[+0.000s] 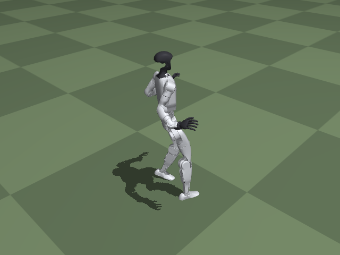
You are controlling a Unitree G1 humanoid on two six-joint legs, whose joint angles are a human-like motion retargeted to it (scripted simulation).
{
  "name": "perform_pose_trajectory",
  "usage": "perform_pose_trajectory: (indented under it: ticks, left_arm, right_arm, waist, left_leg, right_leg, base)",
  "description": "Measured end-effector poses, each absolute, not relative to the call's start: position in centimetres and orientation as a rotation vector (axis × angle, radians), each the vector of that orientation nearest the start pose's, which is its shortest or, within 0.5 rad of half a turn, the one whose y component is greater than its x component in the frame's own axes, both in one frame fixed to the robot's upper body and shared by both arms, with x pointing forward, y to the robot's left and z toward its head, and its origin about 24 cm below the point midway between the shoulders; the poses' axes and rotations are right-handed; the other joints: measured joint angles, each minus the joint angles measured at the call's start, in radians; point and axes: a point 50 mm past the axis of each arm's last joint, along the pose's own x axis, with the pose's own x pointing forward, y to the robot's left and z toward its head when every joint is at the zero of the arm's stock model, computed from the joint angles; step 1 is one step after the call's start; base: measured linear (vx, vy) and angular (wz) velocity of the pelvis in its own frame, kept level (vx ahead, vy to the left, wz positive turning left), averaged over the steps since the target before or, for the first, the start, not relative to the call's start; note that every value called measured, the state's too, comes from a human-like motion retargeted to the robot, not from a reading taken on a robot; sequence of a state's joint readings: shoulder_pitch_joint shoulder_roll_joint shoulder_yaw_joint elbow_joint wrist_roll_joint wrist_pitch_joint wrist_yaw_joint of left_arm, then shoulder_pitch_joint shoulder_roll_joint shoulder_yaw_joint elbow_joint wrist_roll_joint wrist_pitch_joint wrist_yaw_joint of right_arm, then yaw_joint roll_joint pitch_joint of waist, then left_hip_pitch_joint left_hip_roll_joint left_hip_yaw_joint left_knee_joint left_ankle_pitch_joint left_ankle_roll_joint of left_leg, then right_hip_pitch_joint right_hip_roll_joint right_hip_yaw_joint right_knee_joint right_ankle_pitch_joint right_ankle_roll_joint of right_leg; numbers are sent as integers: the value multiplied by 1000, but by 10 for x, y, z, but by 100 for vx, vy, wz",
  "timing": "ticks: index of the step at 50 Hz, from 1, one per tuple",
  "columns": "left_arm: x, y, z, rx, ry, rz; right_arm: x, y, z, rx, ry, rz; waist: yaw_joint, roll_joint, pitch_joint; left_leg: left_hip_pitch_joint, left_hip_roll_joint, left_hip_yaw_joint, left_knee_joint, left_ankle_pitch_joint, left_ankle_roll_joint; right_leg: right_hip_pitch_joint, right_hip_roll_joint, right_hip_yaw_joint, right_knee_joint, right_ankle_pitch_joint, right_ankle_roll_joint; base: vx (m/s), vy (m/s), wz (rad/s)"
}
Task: Dance
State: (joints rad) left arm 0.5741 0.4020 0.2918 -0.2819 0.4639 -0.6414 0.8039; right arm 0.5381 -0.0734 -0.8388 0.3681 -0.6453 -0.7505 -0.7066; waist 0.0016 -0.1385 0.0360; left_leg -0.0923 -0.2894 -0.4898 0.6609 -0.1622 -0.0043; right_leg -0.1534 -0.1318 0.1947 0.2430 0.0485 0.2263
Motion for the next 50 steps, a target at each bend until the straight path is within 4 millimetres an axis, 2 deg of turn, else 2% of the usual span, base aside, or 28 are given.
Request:
perform_pose_trajectory:
  ticks: [2,3,5,7,9,10,12,13,15,17,20,22,24,25,27,29,31,33,35,37,38,40,42,43,45,47,48,50]
  left_arm:
    - [105,258,84,773,-560,537]
    - [102,253,70,762,-506,493]
    - [96,238,42,726,-391,414]
    - [98,220,13,643,-295,400]
    - [110,200,-5,542,-242,378]
    - [118,189,-10,493,-226,352]
    - [139,176,-11,431,-225,297]
    - [151,172,-9,412,-235,280]
    - [174,164,1,402,-279,251]
    - [196,158,16,418,-345,279]
    - [222,146,47,425,-475,380]
    - [232,141,71,336,-556,543]
    - [231,144,95,178,-638,731]
    - [227,148,106,93,-684,816]
    - [212,172,124,-78,-790,974]
    - [198,197,130,-243,-838,1099]
    - [188,221,125,-408,-805,1210]
    - [182,242,108,-522,-705,1294]
    - [178,261,77,-546,-551,1353]
    - [168,275,35,-511,-338,1453]
    - [160,279,13,-492,-216,1518]
    - [143,279,-28,-435,20,1620]
    - [126,273,-66,-369,258,1610]
    - [122,261,-85,-380,402,1571]
    - [120,224,-122,-502,696,1393]
    - [132,175,-145,-719,915,1080]
    - [143,148,-149,-836,989,875]
    - [171,91,-136,-1038,1052,478]
  right_arm:
    - [19,-319,-10,-901,100,-897]
    - [29,-311,-15,-865,88,-821]
    - [58,-287,-26,-776,29,-668]
    - [102,-250,-36,-651,-77,-474]
    - [140,-203,-37,-524,-198,-279]
    - [154,-178,-34,-467,-262,-180]
    - [177,-132,-22,-370,-386,-14]
    - [186,-108,-14,-322,-443,58]
    - [196,-69,5,-237,-555,163]
    - [204,-43,27,-169,-659,216]
    - [221,-33,61,-150,-818,241]
    - [236,-36,84,-185,-908,251]
    - [247,-36,102,-212,-966,272]
    - [251,-34,110,-213,-988,283]
    - [255,-27,127,-185,-1032,315]
    - [254,-20,136,-154,-1057,361]
    - [250,-12,137,-130,-1052,416]
    - [248,-3,127,-123,-993,474]
    - [247,5,101,-133,-853,540]
    - [242,10,58,-169,-626,617]
    - [237,10,32,-192,-488,662]
    - [219,4,-21,-246,-184,750]
    - [198,-24,-75,-335,168,761]
    - [184,-43,-99,-388,344,746]
    - [152,-86,-137,-480,683,702]
    - [134,-139,-150,-547,919,713]
    - [131,-170,-149,-575,1013,680]
    - [135,-230,-134,-630,1097,546]
  waist:
    - [48,12,23]
    - [44,23,27]
    - [24,45,31]
    - [17,59,8]
    - [-30,98,-30]
    - [-54,122,-42]
    - [-93,153,-55]
    - [-104,159,-60]
    - [-107,170,-79]
    - [-51,173,-94]
    - [26,158,-61]
    - [59,149,-38]
    - [100,147,-28]
    - [119,147,-26]
    - [144,149,-17]
    - [165,155,-10]
    - [187,158,2]
    - [216,155,9]
    - [246,141,14]
    - [257,121,19]
    - [260,111,21]
    - [264,89,18]
    - [254,58,12]
    - [247,43,10]
    - [187,24,8]
    - [121,-4,2]
    - [86,-15,-2]
    - [28,-26,-14]
  left_leg:
    - [61,-37,60,-135,4,77]
    - [92,11,152,-218,2,110]
    - [133,5,139,-306,25,96]
    - [75,-22,174,-317,23,52]
    - [28,27,272,-352,18,35]
    - [13,63,335,-369,14,23]
    - [0,102,394,-393,0,-17]
    - [-13,113,429,-390,-4,-25]
    - [-36,135,472,-387,2,-17]
    - [-63,138,478,-377,23,12]
    - [-36,131,469,-380,57,32]
    - [-14,116,461,-408,80,49]
    - [-3,104,444,-438,105,60]
    - [1,104,440,-451,117,62]
    - [16,118,462,-476,138,67]
    - [43,131,476,-495,151,72]
    - [70,136,480,-509,156,72]
    - [87,135,474,-517,148,62]
    - [101,123,468,-519,133,44]
    - [120,117,454,-518,116,31]
    - [130,119,448,-516,108,29]
    - [144,137,449,-510,89,23]
    - [139,160,442,-477,71,18]
    - [131,175,439,-451,65,17]
    - [96,216,396,-365,55,1]
    - [17,267,391,-259,59,-43]
    - [-35,288,389,-205,65,-70]
    - [-125,328,385,-130,79,-120]
  right_leg:
    - [-19,26,96,-12,50,-9]
    - [-30,36,122,-17,72,-15]
    - [-57,65,174,-23,126,-36]
    - [-139,97,179,20,184,-92]
    - [-240,90,1,123,191,-175]
    - [-278,96,-70,184,177,-231]
    - [-324,129,-103,328,130,-265]
    - [-345,151,-84,406,102,-261]
    - [-369,168,-98,526,47,-268]
    - [-378,165,-123,600,21,-293]
    - [-337,123,-154,627,30,-318]
    - [-311,79,-167,594,14,-324]
    - [-294,37,-178,543,0,-336]
    - [-286,16,-186,515,-4,-346]
    - [-269,-25,-215,467,-20,-375]
    - [-239,-64,-246,424,-23,-387]
    - [-214,-94,-253,399,-17,-380]
    - [-200,-118,-239,391,-18,-331]
    - [-183,-132,-198,377,-29,-168]
    - [-162,-128,-149,367,-60,-48]
    - [-149,-122,-124,375,-92,-17]
    - [-125,-120,-158,388,-182,-21]
    - [-72,-111,-191,341,-206,-36]
    - [-40,-116,-215,316,-208,-30]
    - [29,-105,-251,265,-201,-6]
    - [86,-99,-313,181,-186,7]
    - [99,-96,-346,145,-179,15]
    - [107,-79,-412,99,-171,23]
  base:
    - [-8,44,-207]
    - [-17,44,-173]
    - [-24,36,-192]
    - [-39,49,-290]
    - [-38,42,-214]
    - [-26,32,-161]
    - [-22,28,-144]
    - [-16,20,-130]
    - [-11,13,-111]
    - [-1,2,-122]
    - [-7,1,-24]
    - [-28,3,61]
    - [-26,-4,40]
    - [-20,-15,21]
    - [-10,-17,20]
    - [1,-11,23]
    - [-1,-6,14]
    - [-15,-14,6]
    - [-10,-15,18]
    - [-6,-20,53]
    - [-3,-26,59]
    - [0,-32,53]
    - [7,-39,67]
    - [8,-44,108]
    - [3,-47,178]
    - [-18,-46,198]
    - [-29,-42,174]
    - [-28,-37,138]
